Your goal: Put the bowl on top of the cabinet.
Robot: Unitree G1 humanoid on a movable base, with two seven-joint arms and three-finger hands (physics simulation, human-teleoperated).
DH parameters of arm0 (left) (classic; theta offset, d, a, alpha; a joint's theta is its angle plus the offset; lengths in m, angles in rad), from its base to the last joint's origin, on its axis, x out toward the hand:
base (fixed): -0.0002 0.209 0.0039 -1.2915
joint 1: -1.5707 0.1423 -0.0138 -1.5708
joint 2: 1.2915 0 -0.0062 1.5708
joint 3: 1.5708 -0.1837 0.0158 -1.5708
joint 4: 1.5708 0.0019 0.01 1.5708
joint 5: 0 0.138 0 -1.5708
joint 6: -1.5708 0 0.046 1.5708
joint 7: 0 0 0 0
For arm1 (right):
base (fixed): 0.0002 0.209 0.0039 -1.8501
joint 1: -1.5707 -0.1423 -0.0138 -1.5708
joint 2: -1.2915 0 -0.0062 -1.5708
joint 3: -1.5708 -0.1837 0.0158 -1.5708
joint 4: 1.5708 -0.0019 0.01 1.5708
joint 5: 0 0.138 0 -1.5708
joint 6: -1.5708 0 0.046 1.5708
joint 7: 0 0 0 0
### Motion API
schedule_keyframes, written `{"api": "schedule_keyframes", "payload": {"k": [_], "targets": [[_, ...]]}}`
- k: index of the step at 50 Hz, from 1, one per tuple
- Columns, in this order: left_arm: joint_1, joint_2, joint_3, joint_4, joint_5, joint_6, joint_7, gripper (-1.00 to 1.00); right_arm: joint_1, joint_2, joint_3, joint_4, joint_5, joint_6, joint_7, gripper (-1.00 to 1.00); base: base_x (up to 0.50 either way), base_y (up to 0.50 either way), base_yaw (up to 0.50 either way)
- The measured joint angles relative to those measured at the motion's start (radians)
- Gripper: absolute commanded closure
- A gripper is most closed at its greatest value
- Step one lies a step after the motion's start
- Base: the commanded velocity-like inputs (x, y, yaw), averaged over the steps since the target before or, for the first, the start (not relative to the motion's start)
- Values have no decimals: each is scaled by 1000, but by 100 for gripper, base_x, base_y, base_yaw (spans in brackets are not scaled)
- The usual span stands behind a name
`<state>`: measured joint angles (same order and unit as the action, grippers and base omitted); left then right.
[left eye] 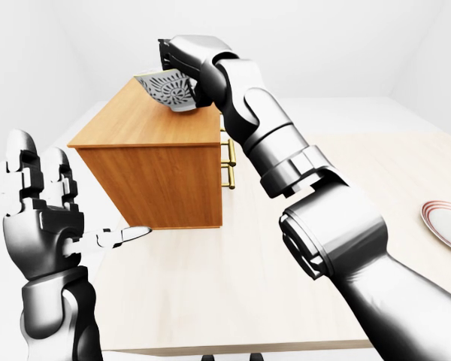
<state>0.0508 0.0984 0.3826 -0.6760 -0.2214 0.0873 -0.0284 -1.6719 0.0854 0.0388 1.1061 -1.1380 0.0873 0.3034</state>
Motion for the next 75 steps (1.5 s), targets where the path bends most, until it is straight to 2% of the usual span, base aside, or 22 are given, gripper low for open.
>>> {"api": "schedule_keyframes", "payload": {"k": [21, 24, 26, 27, 31, 33, 38, 41, 44, 45, 46, 47, 48, 49, 64, 75], "targets": [[3, -1, -1, 2, 2, 0, -1, -100, 17, -1, -18, -7, 9, 0, -14, 100, 0, 0, 0], [3, -2, -1, 2, 2, 0, -1, -100, 19, -2, -17, -6, 15, 0, -13, 65, 0, 0, 0], [3, -2, -1, 2, 2, 0, -1, -100, 21, -2, -16, -5, 23, 0, -14, 58, 0, 0, 0], [3, -2, -1, 1, 2, 0, -1, -100, 22, -3, -15, -4, 27, 0, -14, 44, 0, 0, 0], [4, -2, -1, 0, 2, 0, -1, -100, 21, -5, -17, -6, 33, 0, -18, 30, 0, 0, 0], [4, -2, -1, -1, 2, 0, -1, -100, 21, -6, -18, -8, 36, 0, -20, 11, 0, 0, 0], [5, -2, 0, -7, 0, 0, -1, -100, 27, -7, -13, -4, 43, 0, -20, 1, 0, 0, 0], [5, -2, 1, -9, 0, 0, -1, -100, 28, -8, -12, -3, 45, 0, -21, -15, 0, 0, 0], [5, -2, 2, -11, -1, 0, -1, -100, 30, -8, -11, -2, 47, 0, -22, -62, 0, 0, 0], [5, -2, 2, -11, -1, 0, -1, -100, 31, -8, -10, -1, 47, 0, -22, -85, 0, 0, 0], [5, -2, 2, -12, -1, 0, -1, -100, 31, -8, -10, -1, 48, 0, -22, -87, 0, 0, 0], [5, -2, 2, -12, -1, 0, -1, -100, 31, -9, -10, -1, 48, 0, -22, -79, 0, 0, 0], [5, -2, 3, -12, -1, 0, -1, -100, 30, -9, -10, -1, 48, 0, -21, -79, 0, 0, 0], [5, -2, 3, -13, -1, 0, -1, -100, 30, -9, -10, -1, 49, 0, -21, -100, 0, 0, 0], [6, -3, 2, -13, 0, 0, -2, -100, 15, -18, -13, 0, 55, 0, -33, -100, 0, 0, 0], [8, -5, 0, -16, 2, 0, -2, -100, -83, -38, -29, -6, 83, 0, -63, -100, 0, 0, 0]]}}
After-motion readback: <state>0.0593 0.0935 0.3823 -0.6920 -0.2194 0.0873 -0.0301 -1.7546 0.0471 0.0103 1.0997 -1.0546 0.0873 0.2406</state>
